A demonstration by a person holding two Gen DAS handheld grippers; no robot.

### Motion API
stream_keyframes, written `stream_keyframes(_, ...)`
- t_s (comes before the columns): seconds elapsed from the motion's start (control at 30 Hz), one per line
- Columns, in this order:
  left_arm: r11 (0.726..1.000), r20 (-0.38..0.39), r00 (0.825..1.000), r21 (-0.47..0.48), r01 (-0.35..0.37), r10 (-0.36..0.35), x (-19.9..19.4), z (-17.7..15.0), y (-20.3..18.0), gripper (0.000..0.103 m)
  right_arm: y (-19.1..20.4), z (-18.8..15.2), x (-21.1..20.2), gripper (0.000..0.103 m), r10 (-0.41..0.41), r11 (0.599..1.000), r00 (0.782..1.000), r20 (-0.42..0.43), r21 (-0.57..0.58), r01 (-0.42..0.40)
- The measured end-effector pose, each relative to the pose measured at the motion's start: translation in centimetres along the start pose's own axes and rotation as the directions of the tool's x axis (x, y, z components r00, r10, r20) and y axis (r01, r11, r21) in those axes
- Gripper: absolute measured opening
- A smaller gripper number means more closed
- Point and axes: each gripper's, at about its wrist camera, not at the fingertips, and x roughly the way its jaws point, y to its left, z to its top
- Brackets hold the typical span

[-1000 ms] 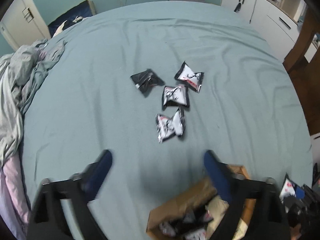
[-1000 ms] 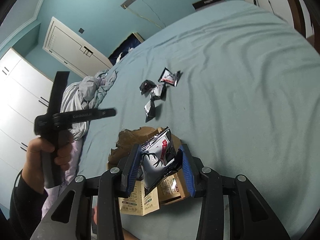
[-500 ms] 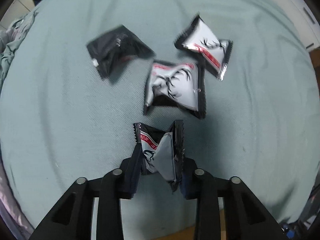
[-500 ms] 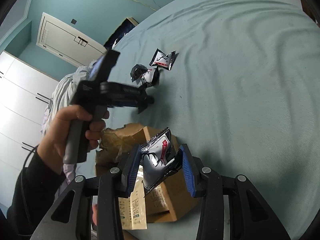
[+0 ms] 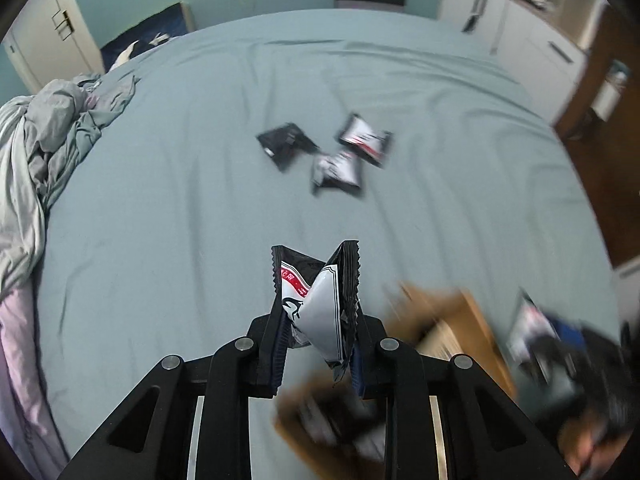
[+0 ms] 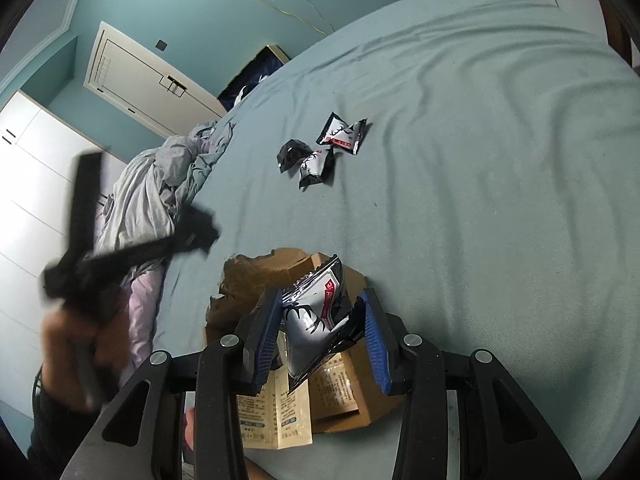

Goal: Organize snacks
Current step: 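Carry both white packets over the box and open both grippers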

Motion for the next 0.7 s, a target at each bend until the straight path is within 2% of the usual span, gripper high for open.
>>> stream_keyframes(0.17,0.997,0.017,0.998,0.049,0.066,-0.067,-2.3,-5.1,-3.0,0.025,0.8,-0.4,-0.5,0.038,-0.021,1.000,0.999,0.029,-0.018,0.021)
stream_keyframes(0.23,0.994,0.043,0.996,0.080,0.075,-0.079,-2.3,-6.5,-4.1,0.029,1.0,-0.5,-0.5,0.038,-0.035,0.999,0.999,0.037,-0.033,0.036)
stream_keyframes(0.27,0.992,0.055,0.994,0.097,0.086,-0.092,-1.9,-6.9,-4.4,0.044,1.2,-0.6,-0.5,0.038,-0.042,0.998,0.998,0.040,-0.040,0.043)
stream_keyframes(0.3,0.991,0.058,0.994,0.105,0.085,-0.092,-1.5,-7.3,-4.6,0.066,1.3,-0.7,-0.5,0.038,-0.048,0.998,0.998,0.041,-0.047,0.050)
stream_keyframes(0.33,0.992,0.061,0.995,0.099,0.074,-0.080,-1.4,-7.6,-4.5,0.073,1.5,-0.8,-0.5,0.038,-0.054,0.997,0.998,0.042,-0.054,0.056)
stream_keyframes(0.47,0.998,0.065,0.996,0.035,0.061,-0.063,-1.0,-8.0,-2.9,0.075,2.2,-1.1,-0.7,0.038,-0.054,0.995,0.998,0.045,-0.079,0.058)
stream_keyframes(0.7,0.995,0.133,0.986,-0.020,-0.095,0.097,-1.4,-8.7,-0.1,0.075,5.5,-2.0,-0.2,0.039,-0.070,0.968,0.995,0.072,-0.236,0.085)
